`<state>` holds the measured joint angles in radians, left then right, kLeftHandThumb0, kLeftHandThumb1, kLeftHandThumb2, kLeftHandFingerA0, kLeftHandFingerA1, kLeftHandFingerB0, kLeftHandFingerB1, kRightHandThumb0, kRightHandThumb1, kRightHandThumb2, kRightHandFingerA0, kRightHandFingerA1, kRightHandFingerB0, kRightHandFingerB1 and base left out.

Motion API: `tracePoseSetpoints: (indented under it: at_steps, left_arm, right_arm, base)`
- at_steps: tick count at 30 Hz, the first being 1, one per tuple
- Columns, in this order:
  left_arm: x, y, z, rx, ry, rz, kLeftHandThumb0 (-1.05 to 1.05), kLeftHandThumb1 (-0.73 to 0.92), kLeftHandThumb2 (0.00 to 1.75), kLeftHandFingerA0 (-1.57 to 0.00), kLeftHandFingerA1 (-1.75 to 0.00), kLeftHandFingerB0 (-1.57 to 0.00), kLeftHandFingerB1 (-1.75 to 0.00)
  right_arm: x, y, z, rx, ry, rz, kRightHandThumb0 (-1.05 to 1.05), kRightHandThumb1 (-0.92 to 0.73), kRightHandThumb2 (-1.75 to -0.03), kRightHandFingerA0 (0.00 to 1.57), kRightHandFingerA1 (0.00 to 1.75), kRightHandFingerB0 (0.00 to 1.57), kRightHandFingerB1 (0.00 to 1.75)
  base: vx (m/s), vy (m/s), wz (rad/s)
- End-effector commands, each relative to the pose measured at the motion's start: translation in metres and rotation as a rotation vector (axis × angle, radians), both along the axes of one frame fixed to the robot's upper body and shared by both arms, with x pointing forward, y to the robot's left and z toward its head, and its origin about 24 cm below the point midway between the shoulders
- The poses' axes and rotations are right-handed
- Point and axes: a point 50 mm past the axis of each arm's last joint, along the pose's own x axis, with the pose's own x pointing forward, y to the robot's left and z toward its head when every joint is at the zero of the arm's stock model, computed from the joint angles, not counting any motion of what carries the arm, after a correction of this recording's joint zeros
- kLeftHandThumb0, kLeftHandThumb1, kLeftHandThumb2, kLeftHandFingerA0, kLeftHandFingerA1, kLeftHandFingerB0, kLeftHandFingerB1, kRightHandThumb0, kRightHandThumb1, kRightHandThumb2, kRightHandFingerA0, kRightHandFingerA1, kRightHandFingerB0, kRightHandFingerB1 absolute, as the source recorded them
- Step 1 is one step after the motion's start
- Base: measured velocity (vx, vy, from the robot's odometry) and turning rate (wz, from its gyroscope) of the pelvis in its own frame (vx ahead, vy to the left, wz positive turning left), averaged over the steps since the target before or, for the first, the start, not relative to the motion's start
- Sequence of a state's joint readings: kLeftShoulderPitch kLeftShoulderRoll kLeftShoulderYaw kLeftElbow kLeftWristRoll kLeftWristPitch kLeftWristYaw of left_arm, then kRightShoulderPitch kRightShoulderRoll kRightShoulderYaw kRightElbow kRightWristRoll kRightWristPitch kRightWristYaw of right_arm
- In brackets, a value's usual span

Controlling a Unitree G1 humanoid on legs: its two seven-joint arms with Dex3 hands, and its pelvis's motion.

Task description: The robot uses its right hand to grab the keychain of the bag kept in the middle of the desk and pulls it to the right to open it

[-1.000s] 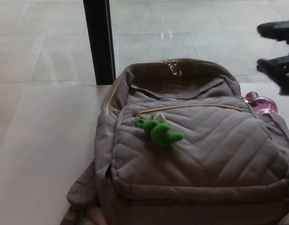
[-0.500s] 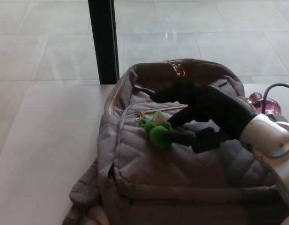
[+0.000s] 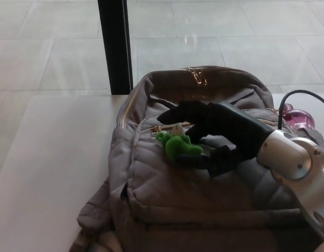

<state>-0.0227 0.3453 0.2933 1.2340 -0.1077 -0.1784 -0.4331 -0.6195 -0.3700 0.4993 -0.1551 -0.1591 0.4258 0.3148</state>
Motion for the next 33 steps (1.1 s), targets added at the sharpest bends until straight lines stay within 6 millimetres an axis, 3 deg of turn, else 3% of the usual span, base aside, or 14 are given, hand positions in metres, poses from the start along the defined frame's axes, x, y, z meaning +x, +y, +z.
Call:
tracePoseSetpoints:
  at_steps: [1,33]
  left_arm:
    - [-0.0032,0.0047,0.0013,0.010,0.002,0.030,-0.61,0.70,0.61,-0.49,-0.61,-0.42,-0.48]
    - [-0.0030,0.0044,0.0013,0.005,0.001,0.028,-0.61,0.70,0.61,-0.49,-0.61,-0.42,-0.48]
  right_arm:
    - [-0.0008,-0.0060,-0.0103,-0.054,0.018,0.002,-0.86,-0.74,-0.62,0.47,0.62,0.34,0.40]
    - [-0.0014,-0.0045,-0.0088,-0.061,0.011,0.007,-0.86,-0.74,-0.62,0.47,0.62,0.34,0.40]
  base:
    - [0.00,0.000,0.00]
    - [0.00,0.000,0.00]
